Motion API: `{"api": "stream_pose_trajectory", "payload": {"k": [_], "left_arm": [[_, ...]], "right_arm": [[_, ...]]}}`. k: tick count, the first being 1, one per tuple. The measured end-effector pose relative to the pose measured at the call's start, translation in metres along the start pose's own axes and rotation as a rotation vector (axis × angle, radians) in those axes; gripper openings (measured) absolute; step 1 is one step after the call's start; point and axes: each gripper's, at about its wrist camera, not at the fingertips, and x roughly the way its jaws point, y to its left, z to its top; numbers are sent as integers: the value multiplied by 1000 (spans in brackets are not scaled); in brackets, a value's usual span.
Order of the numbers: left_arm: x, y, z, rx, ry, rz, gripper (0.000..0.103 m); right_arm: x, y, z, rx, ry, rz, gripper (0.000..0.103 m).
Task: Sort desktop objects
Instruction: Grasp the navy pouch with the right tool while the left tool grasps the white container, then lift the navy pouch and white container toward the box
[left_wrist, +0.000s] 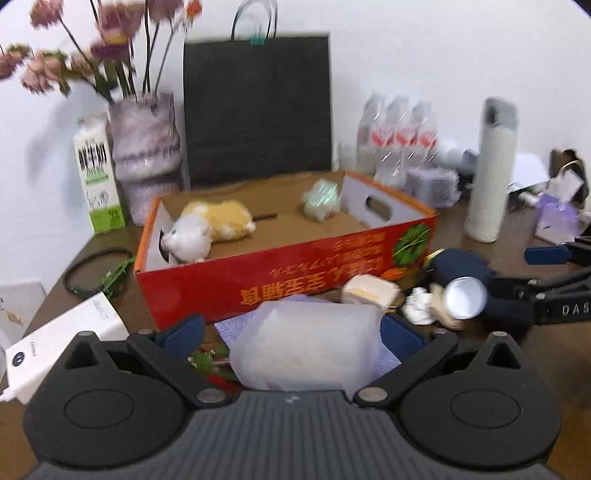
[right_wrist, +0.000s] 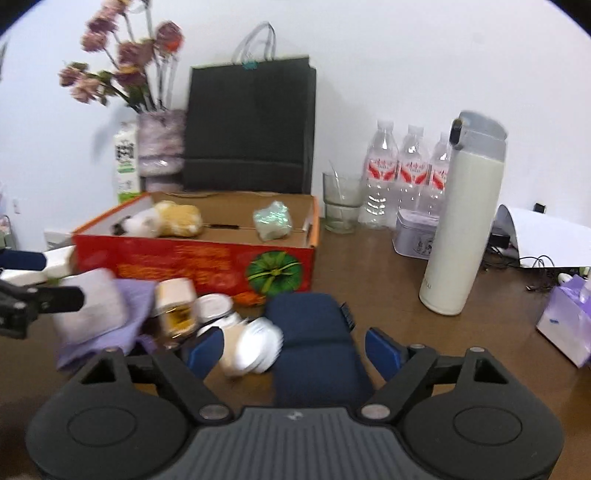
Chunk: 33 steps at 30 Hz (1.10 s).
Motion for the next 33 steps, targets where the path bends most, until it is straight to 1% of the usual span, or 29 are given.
{"api": "stream_pose_trajectory", "payload": {"k": [2, 3, 4, 5, 6, 8, 9, 11, 12, 16, 18, 20, 23, 26, 28, 30, 31, 33], "left_arm": [[15, 3, 1, -11, 46, -59, 103], [22, 5, 0, -20, 81, -78, 103], [27, 7, -1, -32, 113, -91, 103], [31, 8, -4, -41, 127, -99, 100], [30, 9, -8, -51, 114, -108, 93], [24, 6, -12, -41, 78, -86, 90], [21, 3, -11, -31, 71, -74, 88], [7, -2, -10, -31, 42, -40, 85], [-2, -4, -8, -37, 14, -29, 84], [-54, -7, -7, -78, -77, 5, 84], [-83, -9, -15, -89, -111, 17, 84], [-109, -10, -30, -87, -124, 17, 84], [-134, -10, -57, -94, -79, -6, 84], [-144, -12, -88, -72, -10, -6, 84], [-147, -10, -104, -55, 3, -63, 85], [-146, -7, -111, -32, 16, -111, 85], [-145, -6, -113, -24, 16, -108, 85], [-141, -7, -115, -22, 55, -58, 85]], "right_arm": [[24, -9, 5, -1, 87, -5, 79], [31, -15, 6, 9, 116, 14, 79], [33, -22, 4, 39, 121, 53, 80], [35, -27, 2, 64, 138, 90, 80], [39, -29, -1, 63, 163, 108, 81], [40, -25, -7, -1, 171, 96, 80], [41, -22, -11, -29, 173, 80, 71], [40, -17, -13, -43, 161, 50, 64], [37, -16, -13, -37, 159, 48, 61], [20, -15, -13, -17, 141, 24, 58], [6, -17, -14, 10, 131, 12, 58], [-14, -20, -15, 24, 101, -13, 58], [-51, -18, -20, 36, 62, -38, 58], [-85, -2, -30, 27, 54, -15, 58], [-99, 13, -40, 21, 63, 18, 58], [-108, 31, -52, 12, 85, 57, 58], [-109, 39, -57, 8, 98, 75, 58], [-108, 52, -67, -7, 117, 86, 57]]}}
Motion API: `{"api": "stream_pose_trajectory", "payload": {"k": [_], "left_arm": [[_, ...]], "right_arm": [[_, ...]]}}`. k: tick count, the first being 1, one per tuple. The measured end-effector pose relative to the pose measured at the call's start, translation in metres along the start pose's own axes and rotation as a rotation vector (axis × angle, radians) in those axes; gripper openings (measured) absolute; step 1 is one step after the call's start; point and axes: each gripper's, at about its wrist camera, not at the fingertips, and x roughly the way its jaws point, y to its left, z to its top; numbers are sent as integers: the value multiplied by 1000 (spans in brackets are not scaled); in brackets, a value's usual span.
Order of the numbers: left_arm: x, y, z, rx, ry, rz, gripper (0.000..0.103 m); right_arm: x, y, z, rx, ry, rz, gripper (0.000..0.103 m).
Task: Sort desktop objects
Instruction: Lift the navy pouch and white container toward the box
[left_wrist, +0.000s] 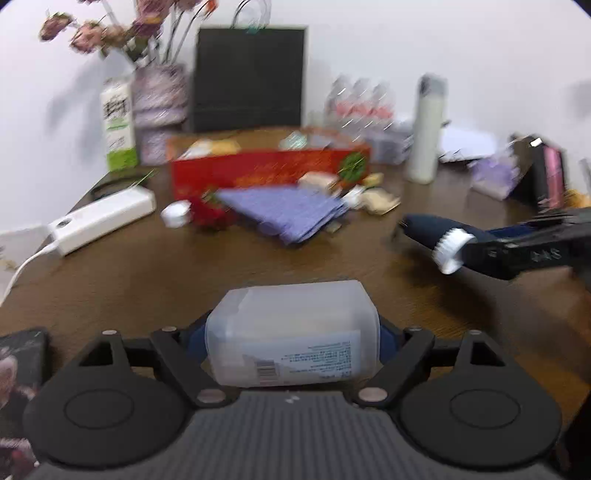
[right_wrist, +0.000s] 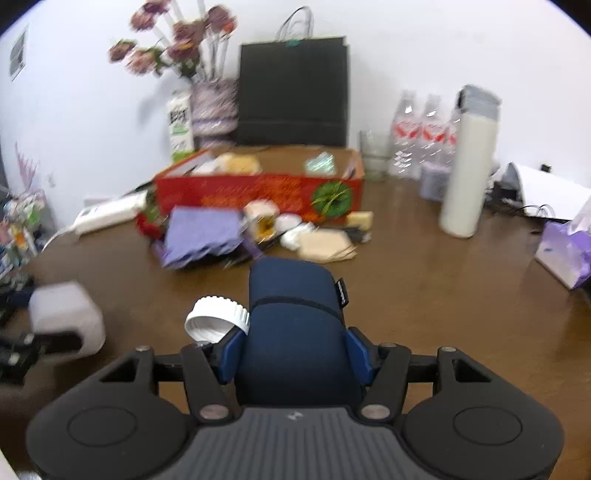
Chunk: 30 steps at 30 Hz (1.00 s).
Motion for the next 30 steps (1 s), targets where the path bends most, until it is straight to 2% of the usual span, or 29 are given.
{"api": "stream_pose_trajectory", "payload": {"k": [3, 5, 7, 10, 12, 15, 18, 20, 22, 24, 25, 27, 29, 30], "left_arm": [[-1, -8, -3, 19, 21, 60, 87], [-8, -16, -6, 54, 2, 49, 97], [-14, -21, -10, 89, -25, 55, 101], [-10, -24, -13, 99, 7, 89, 101], [-7, -22, -15, 66, 58, 94, 100], [-18, -23, -17, 50, 63, -11, 100], [-35, -23, -14, 61, 15, -136, 100], [-39, -17, -10, 54, 5, -188, 100], [-37, -15, -7, 104, -44, -130, 100], [-29, -18, -7, 225, -104, -101, 103], [-20, -21, -7, 296, -108, -93, 103], [3, -28, -5, 401, -57, -59, 103], [21, -26, 0, 391, 0, -86, 100], [28, -24, 2, 352, 30, -105, 87]], "right_arm": [[5, 16, -9, 4, -1, -73, 57], [8, 29, -13, -58, 30, -115, 64], [4, 39, -15, -140, 54, -86, 72], [-5, 36, -16, -135, 76, -31, 84], [-13, 33, -18, -141, 72, -28, 85], [-22, 19, -14, -65, 34, -3, 85], [-25, -1, -5, 71, -23, 27, 84], [-14, -9, 1, 113, -28, -3, 83], [-4, -11, 2, 121, -23, -33, 78], [4, -10, 2, 110, -8, -26, 75], [7, -9, 0, 109, -2, -16, 75], [14, -9, -2, 111, 9, 1, 74], [21, -11, -2, 119, 12, 7, 74], [25, -13, -1, 127, 16, 14, 74]]}}
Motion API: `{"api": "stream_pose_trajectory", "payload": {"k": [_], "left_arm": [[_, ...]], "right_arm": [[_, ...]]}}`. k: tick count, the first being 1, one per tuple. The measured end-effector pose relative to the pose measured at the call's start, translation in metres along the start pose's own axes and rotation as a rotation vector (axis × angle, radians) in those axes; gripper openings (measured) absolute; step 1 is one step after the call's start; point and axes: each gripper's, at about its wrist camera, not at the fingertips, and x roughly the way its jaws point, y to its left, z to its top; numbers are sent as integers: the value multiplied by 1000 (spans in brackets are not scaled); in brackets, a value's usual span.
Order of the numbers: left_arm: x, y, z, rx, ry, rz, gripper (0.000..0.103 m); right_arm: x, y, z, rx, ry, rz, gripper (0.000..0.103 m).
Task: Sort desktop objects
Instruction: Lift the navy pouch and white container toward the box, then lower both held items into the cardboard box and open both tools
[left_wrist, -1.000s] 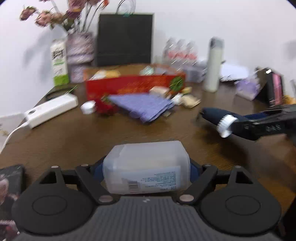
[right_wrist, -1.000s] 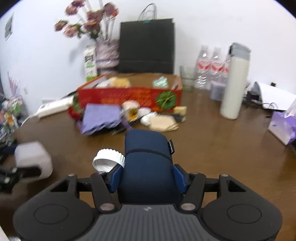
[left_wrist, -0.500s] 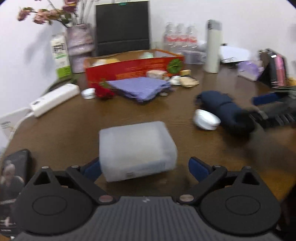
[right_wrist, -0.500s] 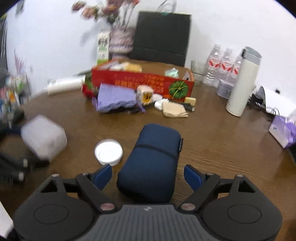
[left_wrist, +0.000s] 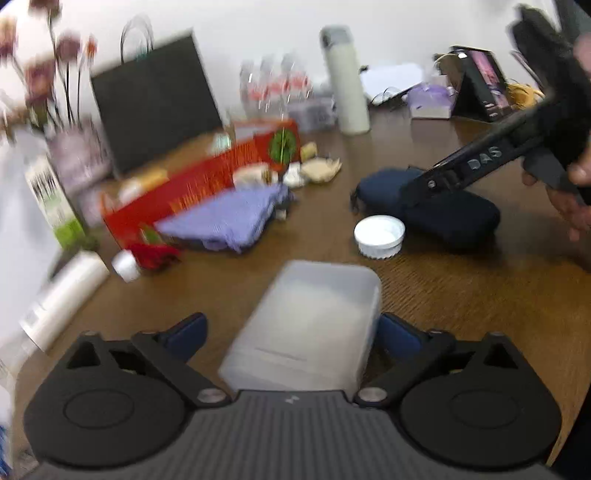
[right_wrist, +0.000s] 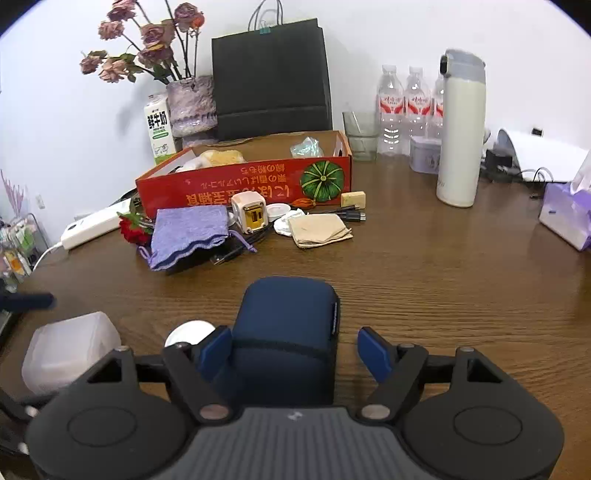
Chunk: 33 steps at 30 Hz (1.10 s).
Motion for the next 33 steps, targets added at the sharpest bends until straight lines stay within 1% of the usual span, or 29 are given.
{"api": "stream_pose_trajectory", "payload": {"k": [1, 2, 3, 4, 6, 8, 9, 10, 11, 12, 14, 16, 18, 20, 21, 22, 23, 26, 27, 28, 29, 30, 31, 32, 33], "left_arm": [[3, 5, 1, -59, 4, -30, 74], [3, 8, -1, -107, 9, -28, 72], [2, 10, -2, -161, 15, -9, 70], [1, 12, -3, -221, 17, 22, 69], [-2, 11, -7, -337, 46, 111, 66], [-9, 7, -10, -407, 61, 194, 67], [-13, 5, -11, -423, 64, 201, 69], [-18, 3, -12, -428, 57, 188, 76], [-21, 2, -11, -419, 50, 167, 81], [-23, 2, -9, -403, 42, 153, 89], [-22, 6, -3, -386, 35, 163, 91], [-10, 14, 4, -382, 60, 175, 91], [0, 21, 8, -392, 86, 165, 91], [6, 23, 7, -411, 102, 143, 86], [7, 24, 6, -417, 106, 133, 75], [7, 22, 6, -405, 97, 159, 65], [7, 20, 6, -391, 104, 168, 65], [2, 17, 4, -385, 112, 157, 65], [-1, 15, 2, -378, 112, 162, 70], [-4, 12, 1, -371, 117, 174, 84], [-6, 9, -1, -361, 117, 182, 85], [-7, 6, -2, -351, 117, 178, 80], [-9, 5, -4, -350, 104, 161, 65], [-11, 6, -4, -364, 95, 152, 66], [-11, 8, -2, -371, 99, 150, 66]], "right_arm": [[2, 0, 0, 4, 3, 2, 74], [3, 1, 1, 4, 7, 2, 74], [5, 4, 1, -6, 11, 2, 73], [6, 6, 0, -18, 13, 3, 70], [6, 10, -3, -39, 8, 0, 66], [3, 10, -6, -23, -11, -27, 64], [1, 9, -7, -14, -19, -52, 63], [-1, 8, -9, -15, -23, -73, 63], [-4, 9, -10, -27, -20, -85, 63], [-6, 9, -11, -49, -9, -86, 64], [-11, 10, -10, -83, 17, -65, 66], [-12, 8, -6, -73, 23, -44, 66], [-9, 7, -2, -59, 19, -57, 66], [-5, 7, 0, -53, 17, -61, 66], [-2, 8, 0, -56, 26, -63, 68], [2, 8, -1, -57, 31, -64, 70], [5, 8, -2, -59, 36, -72, 70], [8, 14, -7, -97, 67, -100, 71], [7, 14, -8, -104, 77, -99, 71], [5, 13, -9, -102, 89, -95, 72], [4, 12, -10, -95, 102, -90, 72], [3, 10, -12, -87, 110, -86, 72], [3, 8, -14, -78, 106, -78, 69], [2, 6, -15, -67, 92, -63, 67], [1, 5, -15, -55, 74, -65, 62]]}}
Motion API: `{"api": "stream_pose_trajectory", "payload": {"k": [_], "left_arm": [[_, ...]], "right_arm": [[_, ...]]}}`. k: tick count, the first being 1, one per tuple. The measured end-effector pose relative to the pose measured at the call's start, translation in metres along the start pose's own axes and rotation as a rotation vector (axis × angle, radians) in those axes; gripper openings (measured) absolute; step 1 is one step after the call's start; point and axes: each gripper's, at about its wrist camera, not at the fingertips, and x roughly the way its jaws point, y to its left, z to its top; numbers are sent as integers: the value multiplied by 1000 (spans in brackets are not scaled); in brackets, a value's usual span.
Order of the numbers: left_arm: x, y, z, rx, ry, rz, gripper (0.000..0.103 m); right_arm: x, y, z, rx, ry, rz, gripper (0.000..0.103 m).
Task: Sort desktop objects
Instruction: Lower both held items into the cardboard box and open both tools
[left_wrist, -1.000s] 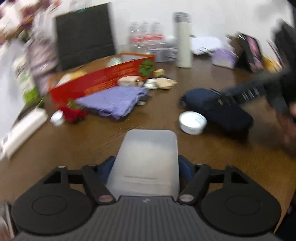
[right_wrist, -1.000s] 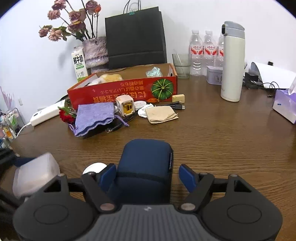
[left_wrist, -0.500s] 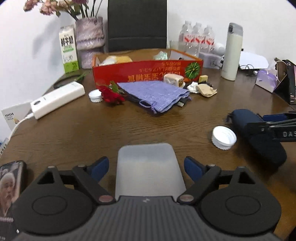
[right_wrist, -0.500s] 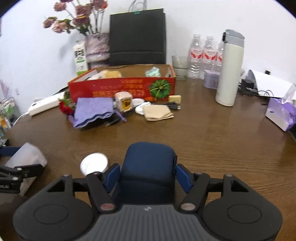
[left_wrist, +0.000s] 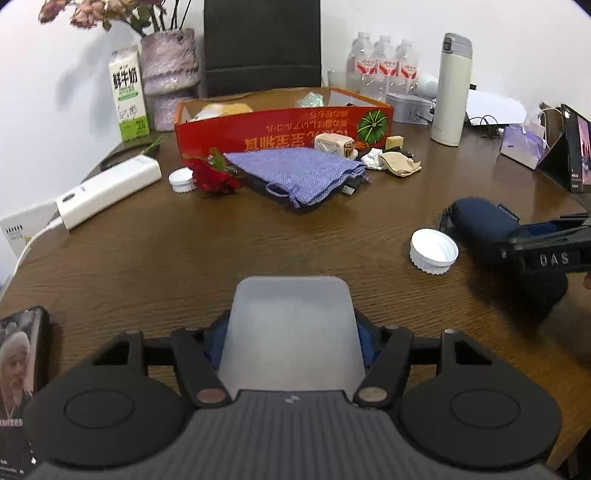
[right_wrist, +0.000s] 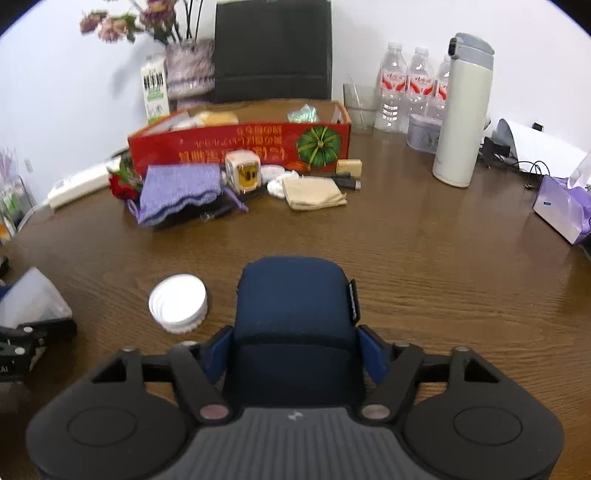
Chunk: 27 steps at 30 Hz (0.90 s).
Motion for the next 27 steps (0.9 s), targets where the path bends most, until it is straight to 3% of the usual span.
{"api": "stream_pose_trajectory", "payload": {"k": [4, 7, 9, 11, 14, 16, 19, 21, 24, 27], "left_arm": [[-9, 15, 32, -77, -71, -60, 65], [-5, 35, 109, -103, -168, -85, 66], [15, 45, 165, -102, -195, -52, 66], [56, 56, 225, -118, -161, -15, 66], [144, 77, 288, -192, -7, 43, 66], [195, 86, 298, -247, 93, 66, 66], [250, 72, 286, -162, 174, 139, 66], [266, 68, 282, -125, 181, 155, 66], [276, 73, 278, -151, 214, 152, 67], [266, 77, 275, -158, 186, 109, 82]], "right_arm": [[-14, -7, 10, 74, -142, -6, 60], [-20, -12, 53, 74, -217, 16, 61], [-16, -14, 98, 60, -282, 51, 61], [5, -18, 153, 48, -305, 78, 61], [73, -28, 236, 102, -208, 120, 61], [133, -31, 275, 126, -91, 107, 61], [199, -22, 289, 133, 48, 87, 61], [227, -14, 287, 86, 86, 70, 61], [253, -5, 279, 54, 130, -29, 64], [256, 10, 272, -32, 122, -112, 72]]}}
